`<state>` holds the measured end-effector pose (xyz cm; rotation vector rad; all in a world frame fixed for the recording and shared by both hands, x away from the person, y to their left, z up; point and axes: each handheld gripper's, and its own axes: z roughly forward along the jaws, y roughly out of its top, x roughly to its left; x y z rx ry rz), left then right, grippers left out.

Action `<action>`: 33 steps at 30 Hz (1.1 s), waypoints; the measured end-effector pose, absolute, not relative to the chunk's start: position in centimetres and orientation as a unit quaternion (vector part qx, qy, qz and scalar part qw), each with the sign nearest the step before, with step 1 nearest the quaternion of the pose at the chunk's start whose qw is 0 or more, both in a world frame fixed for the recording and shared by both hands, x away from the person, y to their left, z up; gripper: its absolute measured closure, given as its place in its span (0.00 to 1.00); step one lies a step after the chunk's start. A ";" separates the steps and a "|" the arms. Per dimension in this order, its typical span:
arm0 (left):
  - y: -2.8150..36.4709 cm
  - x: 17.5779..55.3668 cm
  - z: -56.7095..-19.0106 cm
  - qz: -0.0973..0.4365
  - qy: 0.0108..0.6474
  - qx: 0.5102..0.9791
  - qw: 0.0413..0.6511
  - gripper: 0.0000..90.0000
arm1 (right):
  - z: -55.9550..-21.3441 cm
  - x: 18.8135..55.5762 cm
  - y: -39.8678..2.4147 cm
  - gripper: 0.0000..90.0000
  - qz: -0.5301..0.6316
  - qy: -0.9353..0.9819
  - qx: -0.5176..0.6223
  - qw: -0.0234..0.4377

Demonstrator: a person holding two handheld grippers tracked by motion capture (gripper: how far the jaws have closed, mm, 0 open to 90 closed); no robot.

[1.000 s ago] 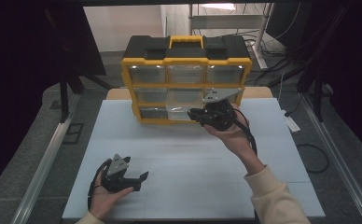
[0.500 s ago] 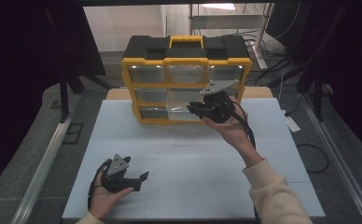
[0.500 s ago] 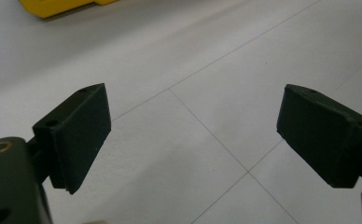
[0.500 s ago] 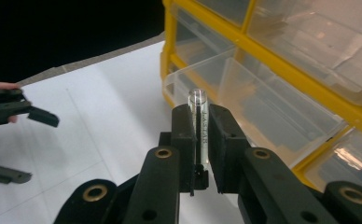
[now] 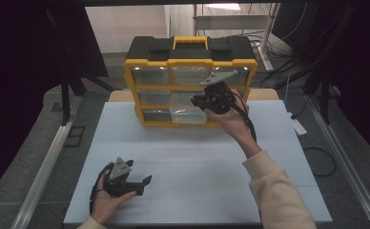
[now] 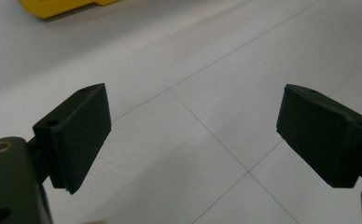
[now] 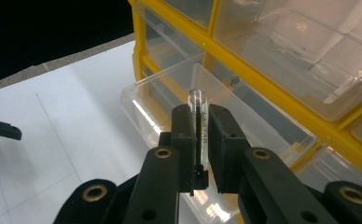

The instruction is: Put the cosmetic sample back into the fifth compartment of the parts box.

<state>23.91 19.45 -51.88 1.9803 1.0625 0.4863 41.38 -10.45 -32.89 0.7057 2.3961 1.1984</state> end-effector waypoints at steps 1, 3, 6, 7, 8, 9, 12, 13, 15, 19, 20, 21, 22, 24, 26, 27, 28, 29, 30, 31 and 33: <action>19.4 23.9 -51.9 0.193 0.422 0.786 0.409 0.12 | -32.9 41.5 -10.4 0.90 0.425 0.850 0.251 0.184; 19.4 23.9 -51.9 0.192 0.421 0.787 0.409 0.12 | -33.0 42.0 -10.2 0.90 0.420 0.851 0.252 0.189; 19.5 23.9 -51.9 0.193 0.420 0.787 0.408 0.12 | -33.1 42.7 -10.0 0.90 0.413 0.852 0.256 0.195; 19.5 23.9 -51.9 0.193 0.420 0.787 0.408 0.12 | -33.2 43.0 -9.9 0.90 0.413 0.851 0.258 0.195; 19.5 23.9 -51.8 0.192 0.420 0.788 0.408 0.12 | -33.2 43.1 -9.9 0.90 0.411 0.852 0.261 0.195; 19.5 23.9 -51.8 0.192 0.420 0.788 0.408 0.12 | -33.2 43.3 -9.9 0.90 0.408 0.853 0.260 0.195; 19.5 23.9 -51.9 0.192 0.420 0.788 0.408 0.12 | -33.4 43.6 -9.9 0.90 0.406 0.853 0.260 0.197; 19.5 23.9 -51.9 0.191 0.420 0.788 0.408 0.12 | -33.4 43.7 -9.9 0.90 0.407 0.853 0.263 0.196; 19.5 23.9 -51.9 0.191 0.419 0.788 0.408 0.12 | -33.5 43.8 -9.8 0.90 0.405 0.854 0.262 0.196; 19.5 23.9 -51.9 0.191 0.420 0.788 0.408 0.12 | -33.8 44.0 -9.6 0.90 0.398 0.857 0.261 0.197; 19.5 23.9 -51.9 0.190 0.420 0.788 0.408 0.12 | -33.9 44.1 -9.6 0.90 0.397 0.857 0.262 0.197; 19.5 23.9 -51.9 0.191 0.420 0.788 0.408 0.12 | -34.0 44.1 -9.6 0.90 0.395 0.858 0.263 0.197; 19.5 23.9 -51.9 0.191 0.420 0.788 0.408 0.12 | -34.0 44.2 -9.6 0.90 0.394 0.859 0.263 0.197; 19.5 23.9 -51.9 0.191 0.420 0.788 0.408 0.12 | -34.2 44.3 -9.6 0.90 0.389 0.861 0.262 0.196; 19.5 23.9 -51.9 0.191 0.421 0.788 0.408 0.12 | -34.4 44.4 -9.5 0.90 0.385 0.863 0.263 0.195; 19.5 23.9 -51.9 0.191 0.421 0.787 0.408 0.12 | -34.4 44.4 -9.5 0.90 0.384 0.864 0.261 0.196; 19.5 23.9 -51.9 0.191 0.420 0.787 0.408 0.12 | -34.4 44.4 -9.5 0.89 0.385 0.863 0.261 0.195; 19.5 23.9 -51.9 0.192 0.420 0.788 0.408 0.12 | -34.4 44.3 -9.4 0.88 0.390 0.861 0.264 0.191; 19.5 23.9 -51.9 0.192 0.420 0.788 0.408 0.12 | -34.4 44.3 -9.4 0.85 0.397 0.859 0.263 0.188; 19.5 23.8 -51.9 0.192 0.420 0.788 0.408 0.12 | -34.4 44.3 -9.4 0.85 0.397 0.859 0.263 0.188; 19.6 23.8 -51.8 0.192 0.420 0.787 0.409 0.12 | -34.1 44.1 -9.5 0.62 0.412 0.853 0.262 0.185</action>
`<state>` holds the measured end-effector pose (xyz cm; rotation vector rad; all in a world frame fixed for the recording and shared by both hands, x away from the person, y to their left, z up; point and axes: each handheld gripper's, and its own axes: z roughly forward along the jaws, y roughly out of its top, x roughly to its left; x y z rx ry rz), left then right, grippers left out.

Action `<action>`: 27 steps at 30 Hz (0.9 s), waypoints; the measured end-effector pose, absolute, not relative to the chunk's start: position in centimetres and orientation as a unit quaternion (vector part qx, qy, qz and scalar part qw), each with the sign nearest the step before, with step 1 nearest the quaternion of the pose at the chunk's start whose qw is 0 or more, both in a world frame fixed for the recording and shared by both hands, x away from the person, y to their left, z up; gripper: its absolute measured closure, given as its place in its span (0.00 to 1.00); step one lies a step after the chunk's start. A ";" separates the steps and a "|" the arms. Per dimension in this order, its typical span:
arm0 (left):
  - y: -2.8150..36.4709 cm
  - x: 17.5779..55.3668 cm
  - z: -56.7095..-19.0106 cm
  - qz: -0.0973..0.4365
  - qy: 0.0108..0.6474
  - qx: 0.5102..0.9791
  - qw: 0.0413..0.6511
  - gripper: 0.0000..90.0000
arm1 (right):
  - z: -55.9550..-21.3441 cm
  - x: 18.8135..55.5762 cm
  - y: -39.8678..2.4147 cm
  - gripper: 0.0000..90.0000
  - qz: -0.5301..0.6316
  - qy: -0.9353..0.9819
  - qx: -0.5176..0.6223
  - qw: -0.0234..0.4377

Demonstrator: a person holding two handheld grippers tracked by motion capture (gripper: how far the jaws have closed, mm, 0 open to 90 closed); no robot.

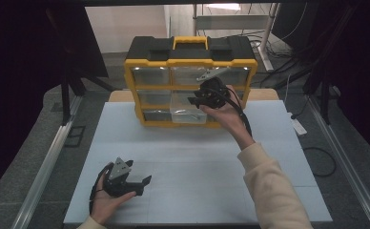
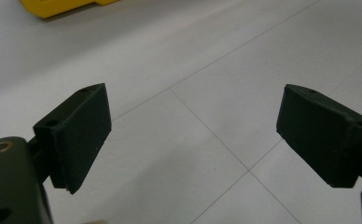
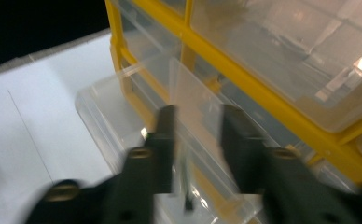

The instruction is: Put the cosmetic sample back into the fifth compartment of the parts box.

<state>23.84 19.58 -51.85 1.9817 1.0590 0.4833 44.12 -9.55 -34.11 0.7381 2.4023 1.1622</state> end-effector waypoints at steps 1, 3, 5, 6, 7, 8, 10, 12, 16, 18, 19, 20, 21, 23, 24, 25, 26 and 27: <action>19.6 23.8 -51.8 0.192 0.420 0.787 0.409 0.12 | -34.1 44.1 -9.5 0.62 0.412 0.853 0.262 0.185; 19.6 23.9 -51.8 0.191 0.421 0.786 0.410 0.12 | -33.9 43.8 -9.7 0.43 0.429 0.846 0.264 0.178; 19.6 23.9 -51.8 0.190 0.421 0.786 0.412 0.12 | -33.8 43.4 -9.7 0.31 0.434 0.841 0.265 0.183; 19.6 23.9 -51.8 0.191 0.421 0.786 0.411 0.12 | -33.9 43.2 -9.7 0.29 0.437 0.840 0.267 0.182; 19.6 23.9 -51.8 0.190 0.421 0.786 0.411 0.12 | -33.9 43.1 -9.8 0.27 0.438 0.839 0.267 0.178; 19.5 24.0 -51.8 0.190 0.421 0.786 0.412 0.12 | -33.9 43.0 -9.8 0.26 0.440 0.839 0.268 0.174; 19.6 24.0 -51.8 0.190 0.422 0.785 0.412 0.12 | -34.1 42.8 -9.8 0.24 0.441 0.839 0.268 0.172; 19.7 24.0 -51.8 0.189 0.424 0.784 0.412 0.12 | -34.2 42.7 -9.8 0.23 0.443 0.839 0.268 0.169; 19.8 23.8 -51.7 0.190 0.428 0.781 0.414 0.12 | -34.2 42.5 -9.9 0.24 0.451 0.836 0.266 0.168; 19.9 23.7 -51.7 0.191 0.428 0.780 0.414 0.12 | -34.3 42.2 -9.9 0.24 0.453 0.834 0.264 0.169; 19.9 23.7 -51.7 0.191 0.429 0.779 0.415 0.12 | -34.3 42.2 -9.9 0.24 0.453 0.834 0.264 0.169; 19.9 23.6 -51.7 0.191 0.429 0.779 0.415 0.12 | -34.3 42.1 -10.0 0.24 0.454 0.834 0.263 0.170; 19.9 23.6 -51.7 0.191 0.428 0.780 0.415 0.12 | -34.2 42.0 -10.1 0.24 0.455 0.833 0.264 0.170; 19.9 23.6 -51.7 0.191 0.426 0.781 0.414 0.12 | -34.1 41.8 -10.3 0.24 0.456 0.832 0.263 0.173; 19.8 23.6 -51.7 0.191 0.426 0.781 0.414 0.12 | -34.1 41.7 -10.5 0.24 0.458 0.831 0.262 0.175; 19.8 23.6 -51.7 0.192 0.425 0.782 0.414 0.12 | -34.0 41.4 -10.7 0.24 0.460 0.831 0.259 0.175; 19.8 23.6 -51.7 0.192 0.425 0.782 0.414 0.12 | -33.9 41.3 -10.8 0.24 0.462 0.829 0.261 0.177; 19.7 23.6 -51.7 0.192 0.425 0.782 0.414 0.12 | -33.9 41.2 -11.0 0.24 0.463 0.829 0.259 0.177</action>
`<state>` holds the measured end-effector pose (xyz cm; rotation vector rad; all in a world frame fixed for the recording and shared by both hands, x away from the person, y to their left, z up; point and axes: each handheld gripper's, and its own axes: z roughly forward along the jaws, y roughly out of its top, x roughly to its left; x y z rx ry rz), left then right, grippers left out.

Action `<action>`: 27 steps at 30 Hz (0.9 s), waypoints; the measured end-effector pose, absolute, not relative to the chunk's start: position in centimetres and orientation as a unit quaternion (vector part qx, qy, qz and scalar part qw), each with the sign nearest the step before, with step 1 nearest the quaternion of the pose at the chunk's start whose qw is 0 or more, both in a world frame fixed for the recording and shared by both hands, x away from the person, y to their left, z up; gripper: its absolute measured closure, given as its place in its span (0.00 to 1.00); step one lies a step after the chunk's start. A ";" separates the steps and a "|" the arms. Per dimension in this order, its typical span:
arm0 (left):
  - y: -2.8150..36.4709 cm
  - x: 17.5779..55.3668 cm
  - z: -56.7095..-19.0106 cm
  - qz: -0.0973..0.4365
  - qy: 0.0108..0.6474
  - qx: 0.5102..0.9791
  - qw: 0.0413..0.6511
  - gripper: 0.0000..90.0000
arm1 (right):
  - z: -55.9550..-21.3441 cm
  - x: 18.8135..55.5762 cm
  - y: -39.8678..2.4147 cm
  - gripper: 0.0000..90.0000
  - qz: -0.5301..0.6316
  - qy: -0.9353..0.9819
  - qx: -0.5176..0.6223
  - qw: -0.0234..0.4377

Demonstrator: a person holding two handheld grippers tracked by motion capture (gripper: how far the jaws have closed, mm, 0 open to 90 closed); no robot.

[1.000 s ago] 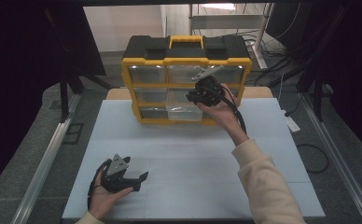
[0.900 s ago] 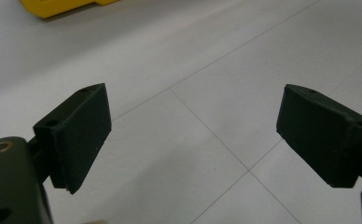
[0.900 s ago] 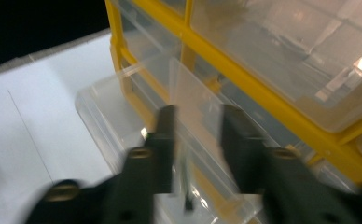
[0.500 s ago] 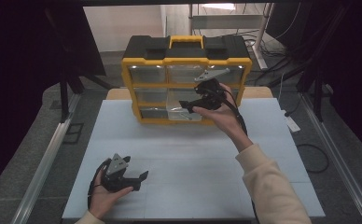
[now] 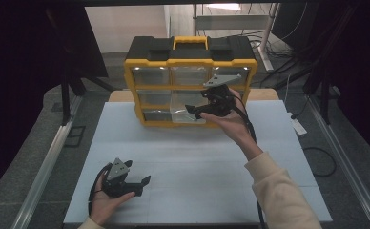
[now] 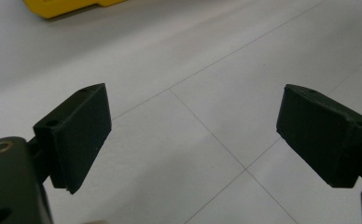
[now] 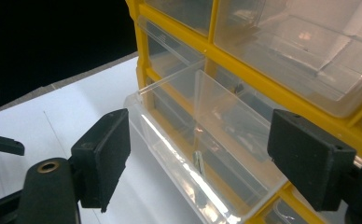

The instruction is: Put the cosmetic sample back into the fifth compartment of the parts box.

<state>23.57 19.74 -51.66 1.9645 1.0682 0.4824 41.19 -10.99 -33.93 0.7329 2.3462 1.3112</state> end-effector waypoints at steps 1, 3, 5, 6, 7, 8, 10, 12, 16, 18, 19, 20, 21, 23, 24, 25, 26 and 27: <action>19.7 23.6 -51.7 0.192 0.425 0.782 0.414 0.12 | -33.9 41.0 -11.1 0.24 0.465 0.828 0.259 0.176; 19.7 23.6 -51.7 0.192 0.425 0.782 0.413 0.12 | -33.9 40.7 -11.5 0.24 0.468 0.827 0.256 0.177; 19.6 23.7 -51.7 0.192 0.425 0.783 0.413 0.12 | -33.9 40.3 -11.8 0.25 0.471 0.826 0.253 0.180; 19.6 23.6 -51.7 0.193 0.424 0.783 0.413 0.12 | -33.8 40.1 -12.0 0.25 0.474 0.825 0.250 0.181; 19.6 23.6 -51.7 0.193 0.423 0.783 0.413 0.12 | -33.8 39.8 -12.2 0.25 0.478 0.822 0.251 0.180; 19.6 23.6 -51.7 0.193 0.423 0.783 0.413 0.12 | -33.8 39.4 -12.4 0.25 0.483 0.819 0.249 0.182; 19.7 23.6 -51.8 0.192 0.424 0.783 0.413 0.12 | -33.8 38.9 -12.8 0.25 0.488 0.816 0.248 0.186; 19.7 23.6 -51.8 0.192 0.424 0.783 0.413 0.12 | -33.9 38.6 -13.0 0.25 0.489 0.815 0.248 0.189; 19.9 23.6 -51.7 0.192 0.426 0.778 0.419 0.12 | -34.2 37.1 -14.3 0.25 0.496 0.810 0.249 0.191; 20.0 23.6 -51.7 0.190 0.427 0.778 0.421 0.12 | -34.6 36.0 -15.4 0.25 0.498 0.807 0.247 0.197; 20.0 23.6 -51.7 0.191 0.427 0.778 0.420 0.12 | -34.9 35.6 -15.8 0.25 0.500 0.807 0.247 0.194; 19.9 23.6 -51.7 0.190 0.426 0.779 0.419 0.12 | -35.2 35.1 -16.2 0.25 0.500 0.807 0.247 0.194; 19.9 23.6 -51.7 0.190 0.425 0.780 0.418 0.12 | -35.6 34.7 -16.7 0.25 0.501 0.807 0.246 0.194; 19.8 23.6 -51.7 0.190 0.425 0.780 0.418 0.12 | -36.5 33.8 -17.7 0.25 0.499 0.807 0.251 0.193; 19.8 23.6 -51.7 0.190 0.425 0.780 0.418 0.12 | -36.5 33.8 -17.7 0.25 0.499 0.807 0.251 0.193; 19.7 23.6 -51.7 0.189 0.424 0.782 0.416 0.12 | -36.8 33.5 -18.1 0.25 0.502 0.805 0.251 0.192; 19.7 23.6 -51.7 0.189 0.425 0.781 0.417 0.12 | -37.9 32.7 -19.0 0.25 0.502 0.803 0.257 0.192; 19.6 23.6 -51.7 0.189 0.425 0.781 0.417 0.12 | -38.5 32.3 -19.5 0.25 0.501 0.803 0.261 0.190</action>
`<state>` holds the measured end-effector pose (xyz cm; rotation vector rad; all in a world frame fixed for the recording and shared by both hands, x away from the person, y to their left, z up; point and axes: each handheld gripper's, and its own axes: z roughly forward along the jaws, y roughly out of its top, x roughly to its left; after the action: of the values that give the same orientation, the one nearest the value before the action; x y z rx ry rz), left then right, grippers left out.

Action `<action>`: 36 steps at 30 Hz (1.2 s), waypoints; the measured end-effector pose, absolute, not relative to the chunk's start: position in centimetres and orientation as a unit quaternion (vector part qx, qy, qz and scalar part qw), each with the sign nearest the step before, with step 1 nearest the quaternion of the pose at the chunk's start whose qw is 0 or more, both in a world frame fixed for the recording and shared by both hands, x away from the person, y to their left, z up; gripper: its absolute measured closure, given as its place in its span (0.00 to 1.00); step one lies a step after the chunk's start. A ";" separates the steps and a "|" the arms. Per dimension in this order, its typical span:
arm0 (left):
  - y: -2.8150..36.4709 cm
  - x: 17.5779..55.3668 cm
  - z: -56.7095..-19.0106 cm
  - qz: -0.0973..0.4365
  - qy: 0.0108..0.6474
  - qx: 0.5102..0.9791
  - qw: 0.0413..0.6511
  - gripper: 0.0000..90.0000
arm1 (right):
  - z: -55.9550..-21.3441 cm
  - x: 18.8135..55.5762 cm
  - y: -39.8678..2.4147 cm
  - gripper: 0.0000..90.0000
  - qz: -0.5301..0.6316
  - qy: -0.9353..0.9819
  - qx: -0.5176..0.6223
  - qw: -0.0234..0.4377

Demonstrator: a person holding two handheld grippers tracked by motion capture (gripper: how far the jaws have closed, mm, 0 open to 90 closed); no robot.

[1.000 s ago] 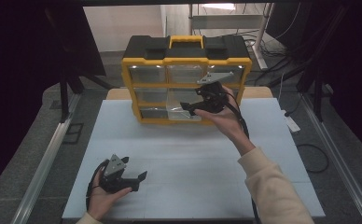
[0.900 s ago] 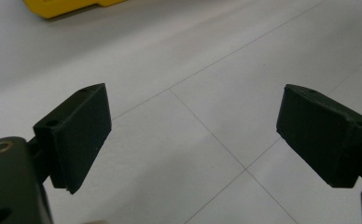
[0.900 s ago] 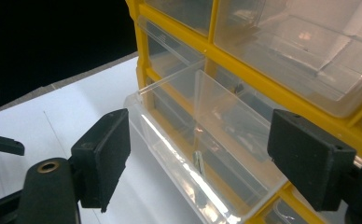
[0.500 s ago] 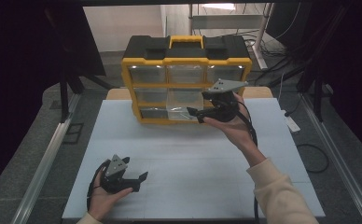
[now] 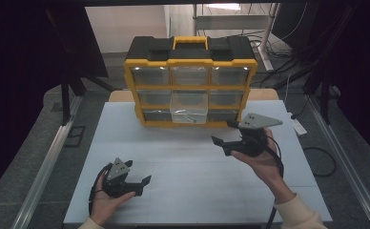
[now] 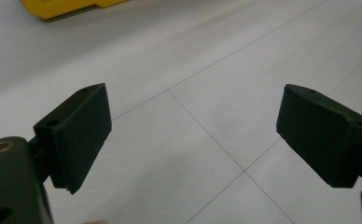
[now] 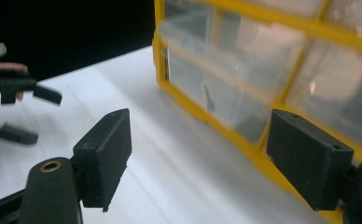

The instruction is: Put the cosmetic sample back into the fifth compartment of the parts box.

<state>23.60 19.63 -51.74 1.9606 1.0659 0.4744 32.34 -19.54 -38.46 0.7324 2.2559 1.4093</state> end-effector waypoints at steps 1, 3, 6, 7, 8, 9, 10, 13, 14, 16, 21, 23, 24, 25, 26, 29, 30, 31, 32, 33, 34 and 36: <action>19.6 23.6 -51.7 0.189 0.425 0.781 0.417 0.12 | -39.0 31.9 -20.0 0.25 0.503 0.801 0.265 0.188; 19.6 23.5 -51.7 0.190 0.423 0.782 0.416 0.12 | -40.2 31.2 -21.1 0.25 0.506 0.798 0.272 0.183; 19.6 23.5 -51.7 0.189 0.424 0.782 0.415 0.12 | -42.2 30.1 -22.9 0.25 0.501 0.796 0.289 0.180; 19.7 23.5 -51.7 0.189 0.424 0.782 0.416 0.12 | -42.7 29.8 -23.3 0.25 0.500 0.796 0.290 0.178; 19.7 23.5 -51.7 0.188 0.425 0.781 0.417 0.12 | -43.4 29.5 -23.8 0.25 0.498 0.796 0.295 0.176; 19.7 23.5 -51.8 0.188 0.425 0.781 0.417 0.12 | -44.0 29.2 -24.3 0.25 0.495 0.797 0.298 0.176; 19.7 23.5 -51.8 0.187 0.425 0.781 0.417 0.12 | -44.6 28.9 -24.8 0.25 0.490 0.798 0.302 0.177; 19.7 23.6 -51.8 0.186 0.426 0.781 0.417 0.12 | -46.1 28.3 -26.2 0.25 0.484 0.798 0.314 0.173; 19.7 23.5 -51.8 0.186 0.425 0.782 0.417 0.12 | -46.6 28.2 -26.6 0.25 0.481 0.798 0.319 0.174; 19.6 23.5 -51.8 0.186 0.425 0.782 0.416 0.12 | -47.3 28.0 -27.3 0.25 0.477 0.796 0.328 0.174; 19.6 23.4 -51.7 0.187 0.421 0.782 0.420 0.12 | -48.9 27.8 -28.6 0.24 0.474 0.792 0.345 0.172; 19.6 23.4 -51.7 0.187 0.420 0.782 0.420 0.12 | -49.5 27.7 -28.7 0.24 0.466 0.797 0.344 0.172; 19.6 23.4 -51.7 0.187 0.420 0.782 0.421 0.12 | -49.6 27.8 -28.8 0.24 0.466 0.798 0.344 0.169; 19.6 23.3 -51.7 0.188 0.420 0.782 0.421 0.12 | -49.6 27.9 -28.8 0.24 0.468 0.797 0.343 0.167; 19.6 23.3 -51.7 0.188 0.419 0.782 0.421 0.12 | -49.6 27.9 -28.7 0.23 0.469 0.796 0.343 0.167; 19.6 23.3 -51.6 0.187 0.419 0.782 0.422 0.12 | -49.7 27.9 -28.6 0.23 0.467 0.798 0.341 0.169; 19.6 23.4 -51.6 0.187 0.419 0.782 0.422 0.12 | -49.7 27.9 -28.7 0.23 0.469 0.798 0.340 0.167; 19.6 23.4 -51.6 0.187 0.420 0.781 0.423 0.12 | -49.7 27.9 -28.7 0.23 0.468 0.797 0.341 0.169; 19.6 23.4 -51.6 0.186 0.420 0.781 0.424 0.12 | -49.8 27.9 -28.8 0.23 0.469 0.796 0.342 0.170; 19.6 23.4 -51.6 0.186 0.420 0.781 0.424 0.12 | -49.8 27.9 -28.8 0.23 0.470 0.795 0.343 0.170; 19.5 23.5 -51.5 0.186 0.421 0.780 0.425 0.12 | -49.8 27.9 -28.8 0.23 0.470 0.795 0.343 0.171; 19.5 23.5 -51.5 0.187 0.423 0.778 0.425 0.12 | -49.9 28.0 -28.8 0.23 0.471 0.795 0.342 0.170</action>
<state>23.47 19.52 -51.46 1.9466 1.0572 0.4670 28.00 -28.84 -49.91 0.9709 2.2599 1.3368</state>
